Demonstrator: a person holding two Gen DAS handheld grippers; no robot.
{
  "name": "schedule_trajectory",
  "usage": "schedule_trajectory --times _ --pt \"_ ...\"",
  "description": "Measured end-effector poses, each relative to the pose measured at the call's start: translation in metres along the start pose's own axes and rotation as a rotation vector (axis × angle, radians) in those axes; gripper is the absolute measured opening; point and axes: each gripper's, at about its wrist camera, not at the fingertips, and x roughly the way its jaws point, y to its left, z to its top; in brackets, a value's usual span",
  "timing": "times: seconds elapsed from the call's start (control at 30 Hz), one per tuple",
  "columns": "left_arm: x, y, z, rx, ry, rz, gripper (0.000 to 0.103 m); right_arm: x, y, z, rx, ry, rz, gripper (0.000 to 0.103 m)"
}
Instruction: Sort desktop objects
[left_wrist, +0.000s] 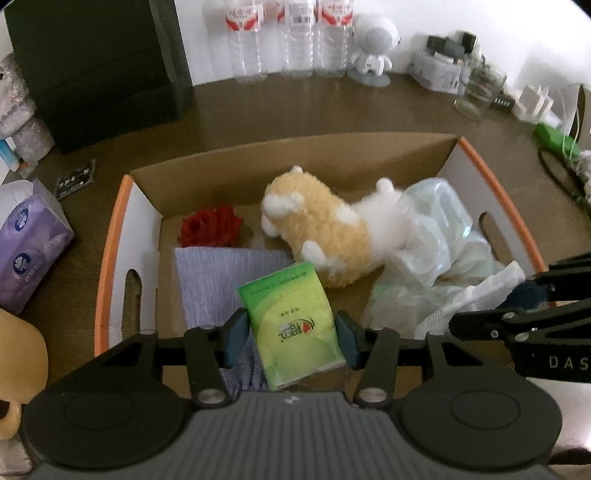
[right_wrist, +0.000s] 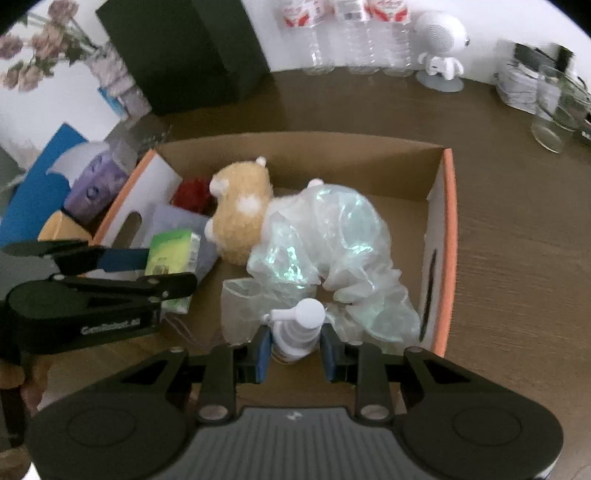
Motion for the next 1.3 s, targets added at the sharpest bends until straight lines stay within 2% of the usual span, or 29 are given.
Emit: schedule_trajectory --times 0.23,0.43,0.47,0.53,0.6,0.67,0.7,0.73,0.8,0.87,0.97,1.1,1.3 --pt "0.013 0.0 -0.003 0.013 0.042 0.009 0.052 0.008 0.01 0.004 -0.051 0.007 0.002 0.026" --pt "0.013 0.001 -0.003 -0.005 0.043 0.009 0.055 0.009 0.005 0.007 -0.013 0.014 0.027 0.028" --pt "0.011 0.002 -0.004 -0.015 0.04 0.005 0.056 0.008 0.003 0.007 -0.002 0.014 0.034 0.028" --pt "0.007 0.003 -0.004 -0.031 0.027 0.008 0.065 0.006 0.002 0.006 0.012 0.004 0.041 0.03" --pt "0.002 0.004 -0.004 -0.045 0.013 0.023 0.086 0.002 0.002 0.006 0.01 -0.008 0.043 0.045" --pt "-0.004 0.006 -0.004 -0.057 -0.003 0.049 0.097 -0.003 0.004 0.005 0.004 -0.026 0.036 0.06" --pt "-0.009 0.007 -0.005 -0.065 -0.012 0.065 0.102 -0.006 0.005 0.005 0.0 -0.036 0.03 0.064" --pt "-0.013 0.008 -0.005 -0.075 -0.022 0.07 0.103 -0.009 0.006 0.005 -0.004 -0.045 0.025 0.066" --pt "-0.022 0.012 -0.006 -0.101 -0.037 0.075 0.103 -0.016 0.009 0.004 -0.014 -0.061 0.022 0.079" --pt "-0.032 0.017 -0.007 -0.131 -0.047 0.081 0.103 -0.024 0.012 0.003 -0.02 -0.079 0.016 0.086" --pt "-0.049 0.024 -0.012 -0.169 -0.064 0.091 0.103 -0.037 0.016 0.0 -0.025 -0.101 0.005 0.087" --pt "-0.07 0.031 -0.021 -0.214 -0.091 0.079 0.103 -0.052 0.02 -0.007 -0.033 -0.105 -0.006 0.094" --pt "-0.099 0.033 -0.042 -0.276 -0.13 0.044 0.103 -0.068 0.027 -0.021 -0.045 -0.088 -0.014 0.096"
